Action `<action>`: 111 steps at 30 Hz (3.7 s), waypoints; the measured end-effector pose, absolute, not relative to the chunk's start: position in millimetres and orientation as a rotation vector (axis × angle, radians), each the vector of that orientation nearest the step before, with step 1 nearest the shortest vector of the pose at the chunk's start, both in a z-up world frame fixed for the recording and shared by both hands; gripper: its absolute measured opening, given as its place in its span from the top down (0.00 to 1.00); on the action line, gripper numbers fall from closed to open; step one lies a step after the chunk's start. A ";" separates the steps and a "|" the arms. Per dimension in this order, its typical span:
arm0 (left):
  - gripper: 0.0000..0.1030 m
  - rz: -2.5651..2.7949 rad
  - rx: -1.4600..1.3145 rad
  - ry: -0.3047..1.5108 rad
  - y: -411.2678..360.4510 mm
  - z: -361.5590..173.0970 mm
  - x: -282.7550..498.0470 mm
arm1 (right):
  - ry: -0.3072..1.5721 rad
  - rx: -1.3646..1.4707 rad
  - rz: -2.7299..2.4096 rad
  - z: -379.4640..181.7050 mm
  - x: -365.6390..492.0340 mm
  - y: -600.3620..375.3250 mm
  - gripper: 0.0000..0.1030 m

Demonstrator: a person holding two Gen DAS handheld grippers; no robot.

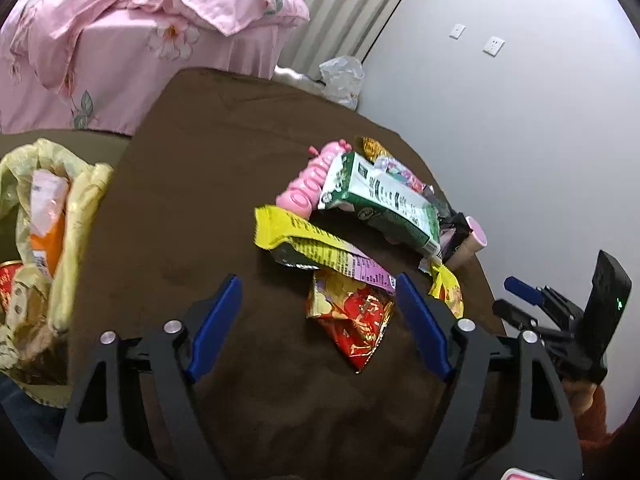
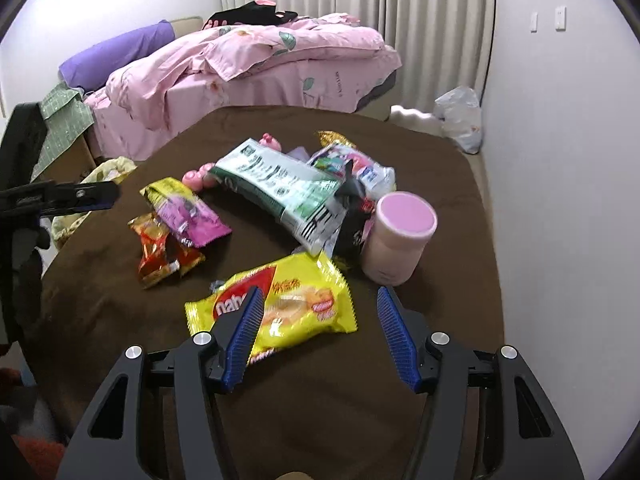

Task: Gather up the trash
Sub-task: 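Move both tools back over the table toward the snack wrappers, then grasp the yellow wafer wrapper with the right tool, then grasp the red-gold snack wrapper with the left tool while the right tool holds the yellow wrapper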

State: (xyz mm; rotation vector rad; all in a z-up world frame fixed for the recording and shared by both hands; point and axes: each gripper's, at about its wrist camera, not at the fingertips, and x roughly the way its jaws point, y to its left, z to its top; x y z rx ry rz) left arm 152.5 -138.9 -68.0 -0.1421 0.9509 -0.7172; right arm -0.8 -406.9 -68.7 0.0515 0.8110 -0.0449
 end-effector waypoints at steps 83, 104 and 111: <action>0.56 -0.682 -0.144 0.981 -86.2 -77.3 112.5 | 0.925 0.114 0.304 -112.5 94.2 -384.0 0.58; 0.82 -0.664 -0.164 1.051 -117.6 -97.1 124.1 | 0.769 0.141 0.173 -54.5 15.6 -380.6 0.95; 0.86 -0.625 -0.142 0.904 -90.9 -56.4 108.9 | 0.689 0.055 0.224 -17.1 16.1 -353.7 0.95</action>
